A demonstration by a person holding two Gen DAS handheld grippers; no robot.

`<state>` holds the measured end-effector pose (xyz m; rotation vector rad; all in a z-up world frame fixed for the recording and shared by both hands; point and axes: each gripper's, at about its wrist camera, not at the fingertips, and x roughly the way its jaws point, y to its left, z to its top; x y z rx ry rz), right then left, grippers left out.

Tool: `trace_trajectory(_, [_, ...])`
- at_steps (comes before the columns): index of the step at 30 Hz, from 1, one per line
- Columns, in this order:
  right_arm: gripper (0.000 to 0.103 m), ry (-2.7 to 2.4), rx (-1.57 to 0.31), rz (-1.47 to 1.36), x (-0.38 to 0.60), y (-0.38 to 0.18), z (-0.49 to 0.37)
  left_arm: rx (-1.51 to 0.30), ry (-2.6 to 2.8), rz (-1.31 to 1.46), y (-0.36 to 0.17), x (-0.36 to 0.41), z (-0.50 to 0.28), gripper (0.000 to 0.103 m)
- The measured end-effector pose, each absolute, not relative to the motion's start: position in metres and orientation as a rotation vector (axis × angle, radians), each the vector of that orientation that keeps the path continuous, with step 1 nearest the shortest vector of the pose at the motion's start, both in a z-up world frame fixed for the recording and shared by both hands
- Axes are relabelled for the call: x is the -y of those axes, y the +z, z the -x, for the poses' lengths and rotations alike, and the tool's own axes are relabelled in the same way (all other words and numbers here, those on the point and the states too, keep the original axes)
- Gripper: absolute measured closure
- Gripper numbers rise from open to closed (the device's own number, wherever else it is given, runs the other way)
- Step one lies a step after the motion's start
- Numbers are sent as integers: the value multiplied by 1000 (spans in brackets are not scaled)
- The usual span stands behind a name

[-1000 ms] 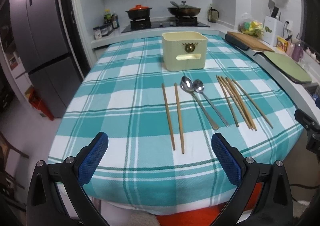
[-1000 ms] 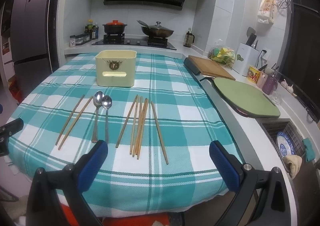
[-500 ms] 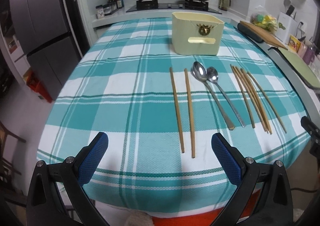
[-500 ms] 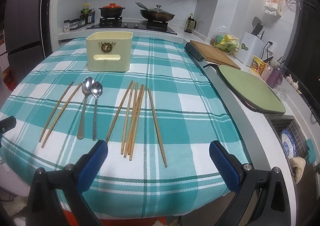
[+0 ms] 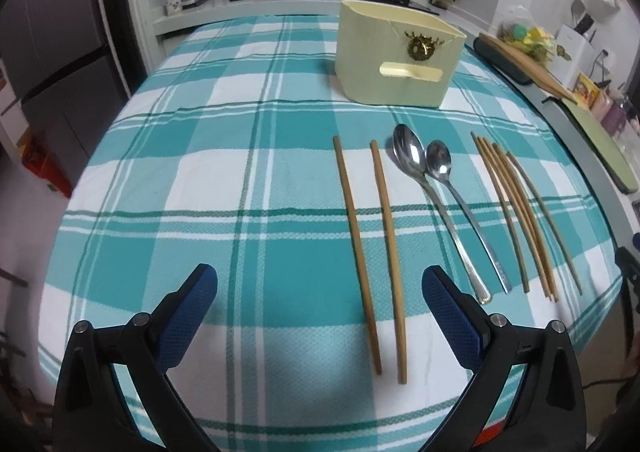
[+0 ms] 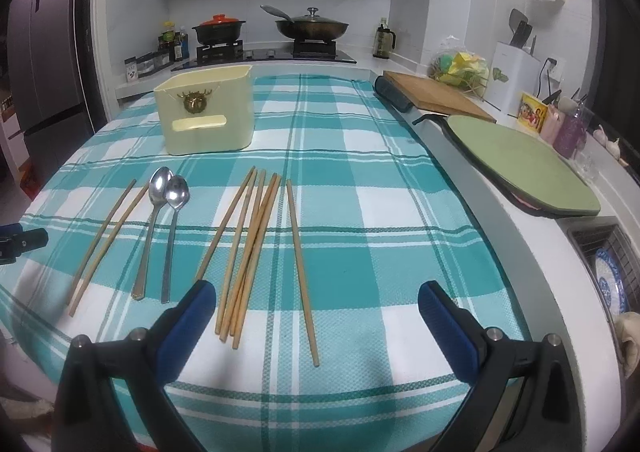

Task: Organize utensils
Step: 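Lower left tool onto a lone chopstick while right tool grasps one from the bundle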

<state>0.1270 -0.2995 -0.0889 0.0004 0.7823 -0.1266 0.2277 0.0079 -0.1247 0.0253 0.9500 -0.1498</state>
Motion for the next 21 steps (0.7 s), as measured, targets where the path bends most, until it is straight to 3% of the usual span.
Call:
trace_trajectory(6, [1,-30,-825,-10,318,-102,-162,-990,-145,-86,-149,-3,-272,1])
trace_trajectory(14, [49,160,-1041,9,316,-152,-247,-1074,-159,-102,-178,1,-316,10])
trace_trajectory(19, [60,187,-1112,78,310,-169,-283,-1100,-198,-128,-183,9,-340,14])
trace_trajectory(21, [64,207,-1132,107,305,-170,-296,-1110,-216,-134,-181,14,-349,27])
